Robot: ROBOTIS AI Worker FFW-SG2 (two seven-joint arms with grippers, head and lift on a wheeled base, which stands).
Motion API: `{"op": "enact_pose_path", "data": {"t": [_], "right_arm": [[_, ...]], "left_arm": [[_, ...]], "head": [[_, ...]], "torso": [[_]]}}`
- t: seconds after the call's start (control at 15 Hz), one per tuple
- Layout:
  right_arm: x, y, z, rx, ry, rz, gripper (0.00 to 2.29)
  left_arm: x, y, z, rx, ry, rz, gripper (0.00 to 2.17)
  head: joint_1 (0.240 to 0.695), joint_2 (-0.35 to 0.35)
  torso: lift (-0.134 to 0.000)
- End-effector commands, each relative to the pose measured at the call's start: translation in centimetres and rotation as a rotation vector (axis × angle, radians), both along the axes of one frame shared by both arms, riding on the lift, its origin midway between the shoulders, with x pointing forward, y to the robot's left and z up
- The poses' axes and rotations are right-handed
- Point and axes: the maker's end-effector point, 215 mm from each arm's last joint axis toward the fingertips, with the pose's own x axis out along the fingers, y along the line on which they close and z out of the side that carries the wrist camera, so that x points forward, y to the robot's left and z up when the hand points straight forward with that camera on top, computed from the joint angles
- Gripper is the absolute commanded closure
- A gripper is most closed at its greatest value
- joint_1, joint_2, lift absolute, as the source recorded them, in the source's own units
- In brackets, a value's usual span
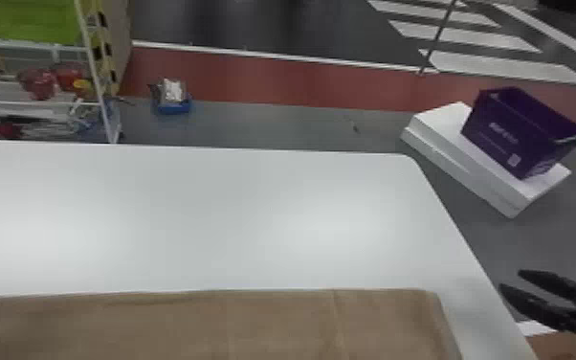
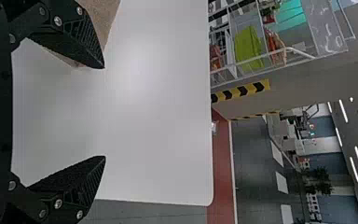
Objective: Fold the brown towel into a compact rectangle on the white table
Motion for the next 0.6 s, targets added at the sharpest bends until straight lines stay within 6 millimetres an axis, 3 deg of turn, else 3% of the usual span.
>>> {"op": "enact_pose_path", "data": {"t": [0.0,0.33,0.53], "right_arm": [[0.1,0.2,-0.2,-0.001,0.012,0.011,0.22],[0.4,0.3,-0.1,0.003,0.028,0.015,0.22],[0.6,1.0,-0.7,0.004,0.035,0.032,0.22]], "left_arm": [[0.0,0.2,-0.4,0.008,0.008,0.006,0.14],[-0.5,1.4,-0.4,0.031,0.012,0.024,0.15],[-1.0,3.2,-0.7,0.079,0.020,0.047,0.17]], "head": [[0.695,-0.226],[0.695,-0.215],[0.695,-0.197]], "torso": [[-0.123],[-0.123],[-0.123]]}}
